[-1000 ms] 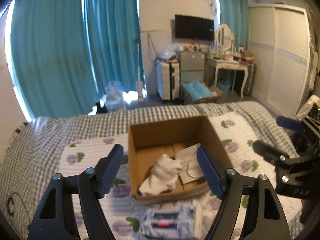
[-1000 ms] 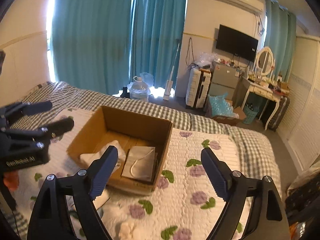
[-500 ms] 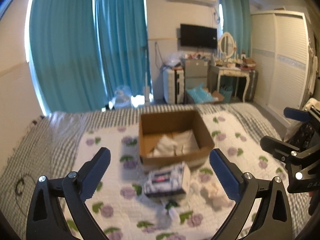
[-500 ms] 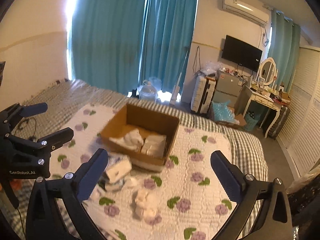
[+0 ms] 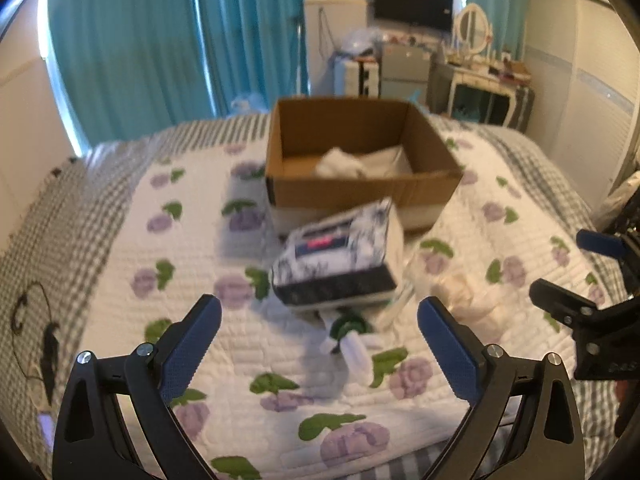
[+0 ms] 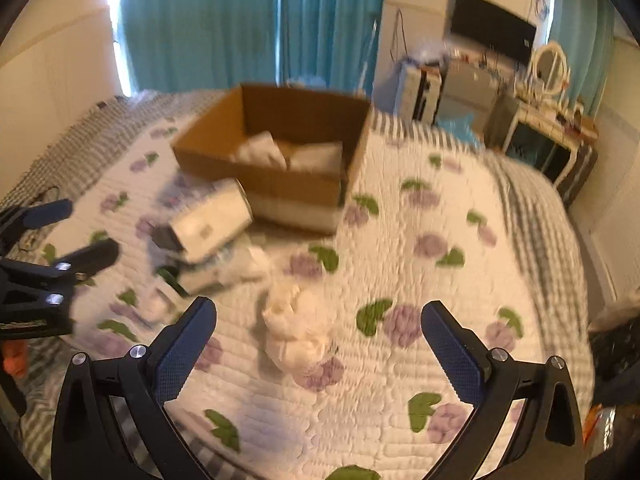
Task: Organize soft objects
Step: 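Grasp the lace cloth with the right gripper while the left grasps the white towel roll, then lower the lace cloth and towel roll into the box and open both grippers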
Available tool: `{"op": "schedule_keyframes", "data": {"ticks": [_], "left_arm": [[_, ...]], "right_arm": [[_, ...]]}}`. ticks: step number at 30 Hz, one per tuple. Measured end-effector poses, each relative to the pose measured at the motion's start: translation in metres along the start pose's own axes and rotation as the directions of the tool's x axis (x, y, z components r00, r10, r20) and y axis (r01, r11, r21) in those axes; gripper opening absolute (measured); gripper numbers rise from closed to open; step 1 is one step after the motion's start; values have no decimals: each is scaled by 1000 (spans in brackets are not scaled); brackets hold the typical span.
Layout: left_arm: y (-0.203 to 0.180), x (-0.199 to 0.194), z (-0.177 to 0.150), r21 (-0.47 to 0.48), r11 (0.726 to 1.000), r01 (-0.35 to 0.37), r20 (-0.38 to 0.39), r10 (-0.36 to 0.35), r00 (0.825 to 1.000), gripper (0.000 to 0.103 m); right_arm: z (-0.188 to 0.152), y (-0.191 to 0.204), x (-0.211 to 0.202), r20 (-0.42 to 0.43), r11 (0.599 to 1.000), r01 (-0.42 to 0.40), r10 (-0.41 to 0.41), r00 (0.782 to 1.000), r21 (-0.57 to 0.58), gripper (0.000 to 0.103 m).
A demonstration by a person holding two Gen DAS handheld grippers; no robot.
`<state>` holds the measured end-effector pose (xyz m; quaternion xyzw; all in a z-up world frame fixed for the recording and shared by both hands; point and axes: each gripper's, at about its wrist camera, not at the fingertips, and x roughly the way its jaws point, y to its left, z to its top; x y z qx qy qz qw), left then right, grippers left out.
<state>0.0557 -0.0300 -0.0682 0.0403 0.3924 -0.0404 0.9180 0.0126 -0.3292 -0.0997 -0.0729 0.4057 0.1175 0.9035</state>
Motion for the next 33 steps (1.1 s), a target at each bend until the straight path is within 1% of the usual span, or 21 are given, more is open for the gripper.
{"op": "schedule_keyframes", "data": {"ticks": [2, 5, 6, 7, 8, 9, 10, 11, 12, 13, 14, 15, 16, 17, 18, 20, 21, 22, 23, 26, 33], "left_arm": [[1, 10, -5, -3, 1000, 3, -20, -3, 1000, 99], [-1, 26, -11, 3, 1000, 11, -53, -11, 999, 99], [-3, 30, -14, 11, 1000, 11, -64, -10, 998, 97], [-4, 34, -16, 21, 1000, 7, -74, -6, 997, 91], [-5, 38, -18, 31, 999, 8, -87, -5, 996, 88], [-5, 43, -20, 38, 999, 12, -102, -9, 995, 87], [-6, 46, -22, 39, 999, 18, -111, -13, 994, 87], [-5, 51, -24, 37, 999, 26, -125, -21, 992, 85], [-4, 54, -25, 34, 999, 27, -133, -22, 991, 82], [-2, 58, -26, 27, 999, 30, -145, -26, 989, 76], [0, 63, -27, 13, 999, 46, -160, -43, 986, 74], [1, 66, -27, 4, 998, 60, -170, -59, 984, 74], [2, 69, -27, -1, 997, 72, -178, -71, 982, 70], [2, 71, -27, -2, 996, 87, -184, -86, 979, 60], [1, 73, -28, 1, 995, 96, -190, -94, 977, 56], [-1, 78, -30, 8, 994, 111, -216, -107, 971, 42], [-2, 82, -33, 7, 992, 128, -237, -122, 964, 38], [-2, 84, -34, 8, 991, 134, -249, -128, 960, 36], [-2, 85, -35, 8, 991, 135, -256, -128, 958, 30], [3, 82, -35, -2, 989, 147, -258, -143, 956, 25], [17, 56, -42, -8, 989, 144, -247, -142, 959, 23]], "right_arm": [[-7, -2, 21, -33, 1000, -12, 13, 999, 15, 101], [-14, -3, 45, -74, 998, -44, 46, 996, 33, 95], [-17, -2, 56, -91, 998, -50, 53, 994, 36, 94], [-19, -2, 63, -101, 998, -58, 61, 993, 36, 89], [-20, -1, 67, -107, 997, -64, 68, 992, 38, 84], [-21, -1, 74, -116, 996, -73, 77, 990, 42, 82], [-22, -2, 81, -124, 996, -78, 83, 989, 48, 76], [-23, -2, 85, -130, 996, -79, 85, 988, 52, 63], [-23, -2, 89, -135, 995, -79, 86, 987, 57, 54], [-24, -3, 93, -137, 994, -84, 92, 986, 64, 35], [-25, -4, 95, -136, 994, -87, 96, 986, 70, 20], [-25, -5, 97, -129, 993, -87, 96, 987, 77, 19], [-25, -5, 97, -121, 993, -84, 93, 988, 80, 19], [-25, -6, 97, -116, 993, -84, 93, 989, 84, 18], [-25, -7, 97, -111, 992, -89, 99, 989, 92, 18], [-24, -8, 97, -112, 991, -92, 103, 988, 93, 17], [-23, -7, 96, -111, 992, -91, 101, 989, 90, 17], [-22, -7, 96, -110, 992, -92, 101, 989, 89, 17], [-21, -7, 95, -109, 992, -90, 100, 989, 89, 17], [-21, -5, 92, -108, 992, -87, 96, 990, 87, 17], [-17, -2, 66, -84, 994, -76, 83, 993, 77, 17]]}}
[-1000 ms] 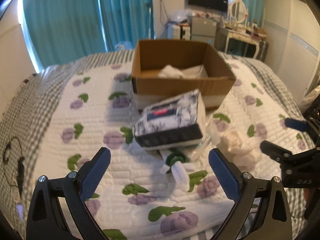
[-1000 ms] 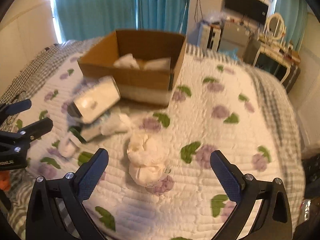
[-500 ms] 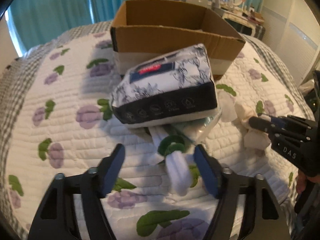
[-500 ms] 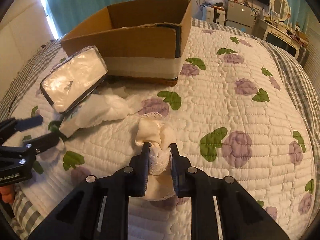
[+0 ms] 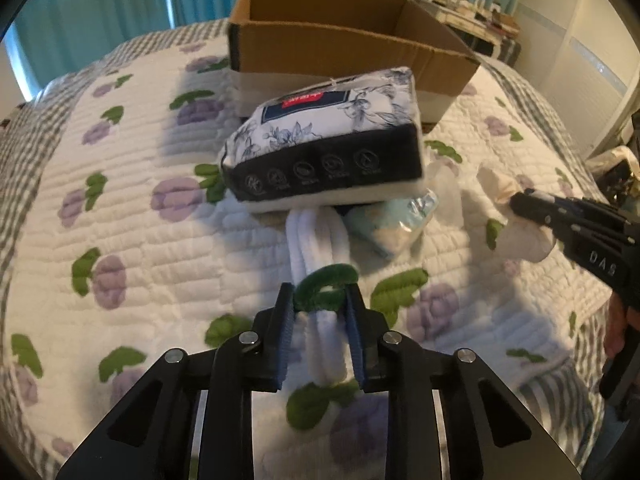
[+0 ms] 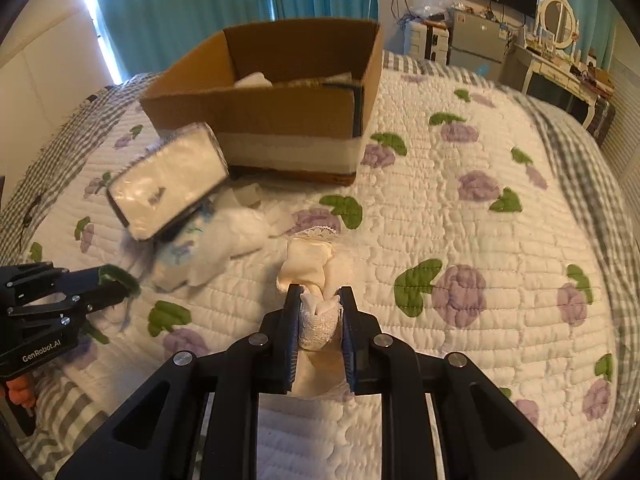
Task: Organize soft objects
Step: 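Lower the lace cloth and towel roll into the box and open both grippers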
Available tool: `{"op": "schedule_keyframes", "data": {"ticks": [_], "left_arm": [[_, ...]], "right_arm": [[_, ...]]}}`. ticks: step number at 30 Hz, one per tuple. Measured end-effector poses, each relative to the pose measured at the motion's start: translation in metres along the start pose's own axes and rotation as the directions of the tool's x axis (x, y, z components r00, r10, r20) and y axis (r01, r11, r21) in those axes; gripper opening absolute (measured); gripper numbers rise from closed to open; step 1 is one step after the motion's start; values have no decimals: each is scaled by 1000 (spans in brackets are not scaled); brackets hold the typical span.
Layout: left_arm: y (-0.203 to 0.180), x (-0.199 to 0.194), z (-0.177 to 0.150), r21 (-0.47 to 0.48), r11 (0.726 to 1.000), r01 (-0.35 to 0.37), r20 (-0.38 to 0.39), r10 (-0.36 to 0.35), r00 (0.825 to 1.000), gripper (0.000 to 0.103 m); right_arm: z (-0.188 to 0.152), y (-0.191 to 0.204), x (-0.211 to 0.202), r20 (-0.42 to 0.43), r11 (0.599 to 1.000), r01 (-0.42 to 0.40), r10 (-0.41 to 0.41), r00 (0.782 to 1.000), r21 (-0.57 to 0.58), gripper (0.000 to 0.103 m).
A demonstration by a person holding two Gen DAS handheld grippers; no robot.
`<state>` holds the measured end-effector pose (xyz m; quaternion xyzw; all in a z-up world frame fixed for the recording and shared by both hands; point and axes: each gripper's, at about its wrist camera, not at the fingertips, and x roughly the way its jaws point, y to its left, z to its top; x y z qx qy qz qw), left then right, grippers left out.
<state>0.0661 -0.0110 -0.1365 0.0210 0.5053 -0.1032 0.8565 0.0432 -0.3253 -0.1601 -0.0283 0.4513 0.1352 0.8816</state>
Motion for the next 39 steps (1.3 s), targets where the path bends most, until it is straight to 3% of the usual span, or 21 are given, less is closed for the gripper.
{"op": "schedule_keyframes", "data": {"ticks": [10, 19, 23, 31, 35, 39], "left_arm": [[-2, -65, -2, 9, 1000, -2, 118, 1, 993, 22], [-7, -122, 16, 36, 999, -13, 257, 3, 966, 22], [-10, -138, 36, 54, 998, -17, 308, -1, 951, 22], [-12, -141, 100, 94, 996, -7, 371, -28, 928, 22], [-10, -126, 139, 105, 994, 6, 383, -46, 923, 22], [-9, -101, 172, 119, 993, 5, 378, -50, 925, 22]], "right_arm": [[17, 28, -73, 113, 999, 6, 0, 994, -49, 17], [36, 50, -128, 206, 995, -1, 22, 978, -101, 17], [55, 55, -142, 242, 993, -3, 31, 970, -116, 17], [124, 57, -152, 333, 993, -12, 50, 942, -116, 17], [162, 50, -141, 367, 995, -3, 41, 929, -103, 17], [190, 37, -116, 365, 997, 0, 30, 930, -82, 17]]}}
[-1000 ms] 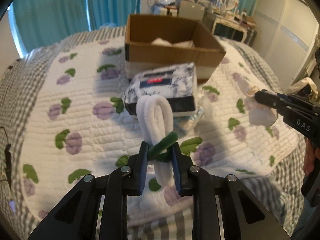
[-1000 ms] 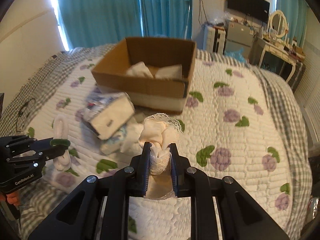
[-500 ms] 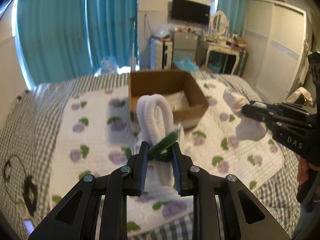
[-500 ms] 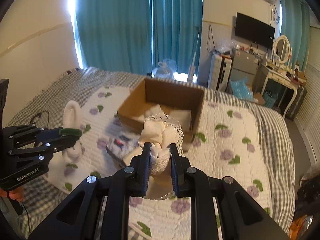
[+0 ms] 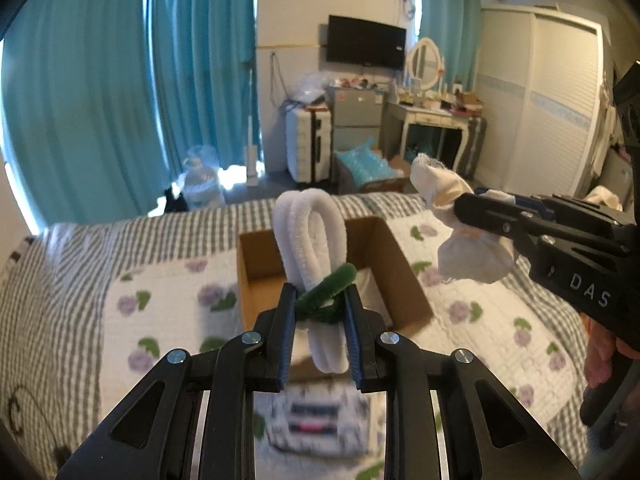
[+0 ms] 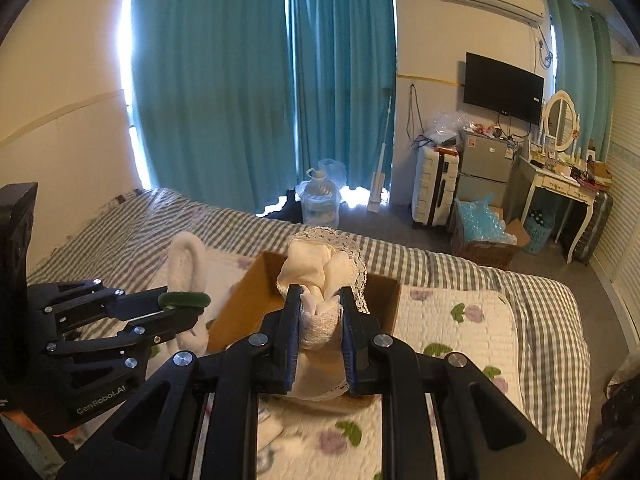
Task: Organize soft objects
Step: 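Lower the lace cloth and towel roll into the box and open both grippers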
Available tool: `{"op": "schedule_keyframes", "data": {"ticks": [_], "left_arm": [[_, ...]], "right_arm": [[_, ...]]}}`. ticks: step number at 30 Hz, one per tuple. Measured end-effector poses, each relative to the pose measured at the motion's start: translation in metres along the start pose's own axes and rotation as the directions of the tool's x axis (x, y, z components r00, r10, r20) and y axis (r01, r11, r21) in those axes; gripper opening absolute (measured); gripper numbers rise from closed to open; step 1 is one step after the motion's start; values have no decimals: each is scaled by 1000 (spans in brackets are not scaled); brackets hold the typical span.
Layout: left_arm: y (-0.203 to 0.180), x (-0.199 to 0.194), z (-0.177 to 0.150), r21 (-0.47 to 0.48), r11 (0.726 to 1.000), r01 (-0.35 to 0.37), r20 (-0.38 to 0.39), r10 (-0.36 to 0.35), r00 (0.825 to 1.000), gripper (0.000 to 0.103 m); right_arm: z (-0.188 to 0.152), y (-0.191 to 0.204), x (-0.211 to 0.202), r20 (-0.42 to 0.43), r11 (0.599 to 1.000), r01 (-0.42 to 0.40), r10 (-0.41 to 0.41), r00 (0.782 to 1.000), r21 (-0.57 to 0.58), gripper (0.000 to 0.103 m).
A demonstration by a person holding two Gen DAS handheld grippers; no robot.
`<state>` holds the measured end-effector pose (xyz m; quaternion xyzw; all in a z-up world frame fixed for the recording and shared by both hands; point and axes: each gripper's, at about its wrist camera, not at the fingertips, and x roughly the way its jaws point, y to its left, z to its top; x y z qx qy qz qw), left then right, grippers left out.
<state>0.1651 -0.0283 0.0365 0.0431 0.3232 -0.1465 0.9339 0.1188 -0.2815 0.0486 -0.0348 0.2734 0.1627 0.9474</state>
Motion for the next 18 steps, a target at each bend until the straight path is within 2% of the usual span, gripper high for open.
{"op": "schedule_keyframes", "data": {"ticks": [6, 13, 16, 18], "left_arm": [[4, 55, 13, 23, 1000, 2, -27, -2, 1000, 22], [13, 110, 8, 18, 1000, 10, -78, -9, 997, 23], [11, 126, 3, 36, 999, 12, -92, -8, 996, 28], [10, 136, -2, 49, 999, -1, -106, 6, 994, 36]], "right_arm": [[-3, -24, 57, -51, 999, 15, -13, 999, 28, 17], [-23, -41, 120, -122, 999, 11, -5, 992, 48, 17], [-31, -42, 138, -135, 999, 8, -3, 991, 39, 17], [-34, -41, 147, -140, 1000, 11, -7, 990, 27, 17]]}}
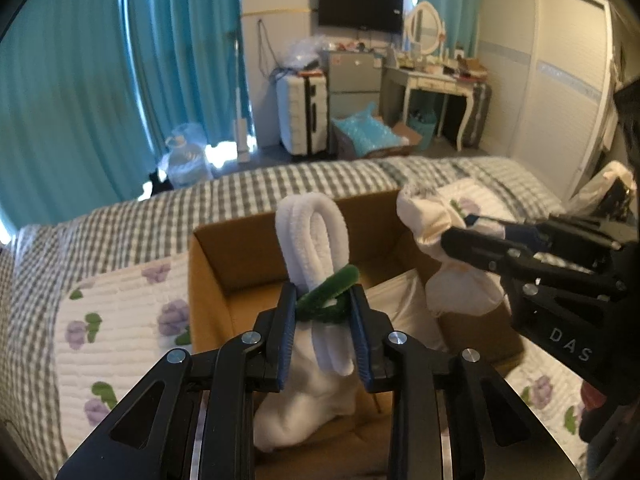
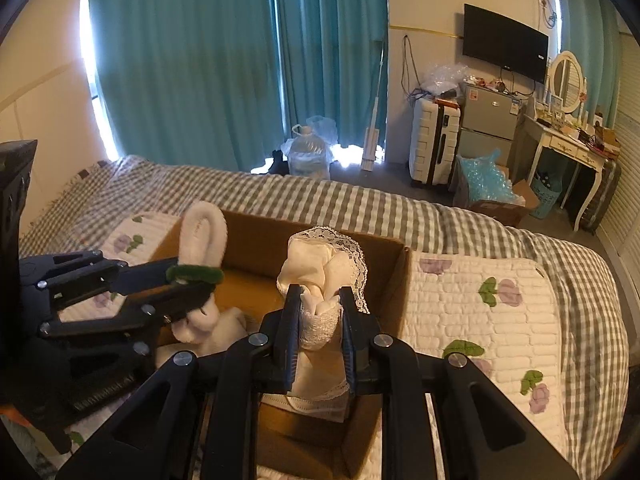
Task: Organize soft objects
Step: 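Lower the lace cloth and towel roll into the box and open both grippers, then grasp the floral tissue pack with the right gripper and lift it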
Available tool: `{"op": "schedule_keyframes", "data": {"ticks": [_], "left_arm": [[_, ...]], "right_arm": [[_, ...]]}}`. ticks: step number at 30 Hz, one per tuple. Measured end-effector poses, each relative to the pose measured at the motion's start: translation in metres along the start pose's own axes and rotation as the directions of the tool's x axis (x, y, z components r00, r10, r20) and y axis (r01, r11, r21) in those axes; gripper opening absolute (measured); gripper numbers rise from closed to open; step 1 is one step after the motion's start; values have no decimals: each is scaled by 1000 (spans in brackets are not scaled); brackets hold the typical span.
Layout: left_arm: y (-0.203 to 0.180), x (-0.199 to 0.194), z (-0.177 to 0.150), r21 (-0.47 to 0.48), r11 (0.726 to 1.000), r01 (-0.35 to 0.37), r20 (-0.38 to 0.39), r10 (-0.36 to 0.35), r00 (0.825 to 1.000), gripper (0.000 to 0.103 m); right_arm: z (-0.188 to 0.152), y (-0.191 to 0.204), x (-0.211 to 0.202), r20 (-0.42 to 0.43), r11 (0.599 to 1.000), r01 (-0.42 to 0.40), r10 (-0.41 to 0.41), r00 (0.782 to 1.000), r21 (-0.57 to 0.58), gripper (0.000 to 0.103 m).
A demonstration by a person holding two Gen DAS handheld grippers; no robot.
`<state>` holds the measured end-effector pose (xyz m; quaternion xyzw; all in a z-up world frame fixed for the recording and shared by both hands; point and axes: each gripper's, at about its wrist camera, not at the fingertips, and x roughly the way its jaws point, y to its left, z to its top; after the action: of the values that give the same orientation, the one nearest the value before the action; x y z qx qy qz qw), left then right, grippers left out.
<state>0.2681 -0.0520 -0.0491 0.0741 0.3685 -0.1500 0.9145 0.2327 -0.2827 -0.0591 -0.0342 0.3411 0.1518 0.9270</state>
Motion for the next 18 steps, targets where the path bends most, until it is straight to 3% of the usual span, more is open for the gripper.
{"op": "schedule_keyframes", "data": {"ticks": [1, 2, 4, 5, 7, 10, 13, 18], "left_arm": [[0, 4, -2, 1, 1000, -20, -7, 20, 1000, 52], [1, 6, -4, -5, 999, -36, -4, 36, 999, 68], [1, 2, -5, -18, 999, -45, 29, 45, 999, 78], [1, 0, -5, -14, 998, -54, 46, 54, 997, 80], [3, -9, -5, -15, 998, -55, 60, 56, 997, 80], [11, -24, -4, -32, 997, -64, 56, 66, 996, 80], [17, -52, -3, -49, 996, -78, 74, 82, 994, 81], [27, -117, -10, -79, 990, -113, 120, 122, 985, 86]], "right_arm": [[-1, 1, 4, -3, 1000, 4, -4, 1000, -7, 18], [-2, 2, 5, -2, 1000, 9, -10, 1000, -11, 26], [-4, 3, 6, 7, 999, 31, -31, 1000, -11, 47], [-4, 2, 4, 20, 999, 33, -33, 999, 0, 58], [-4, -2, -4, 36, 999, 50, -51, 998, 18, 70], [-3, -4, -22, 49, 997, 78, -78, 996, 14, 73], [-1, -2, -51, 68, 994, 112, -112, 991, 2, 85], [2, 6, -114, 129, 990, 139, -138, 982, -3, 94]]}}
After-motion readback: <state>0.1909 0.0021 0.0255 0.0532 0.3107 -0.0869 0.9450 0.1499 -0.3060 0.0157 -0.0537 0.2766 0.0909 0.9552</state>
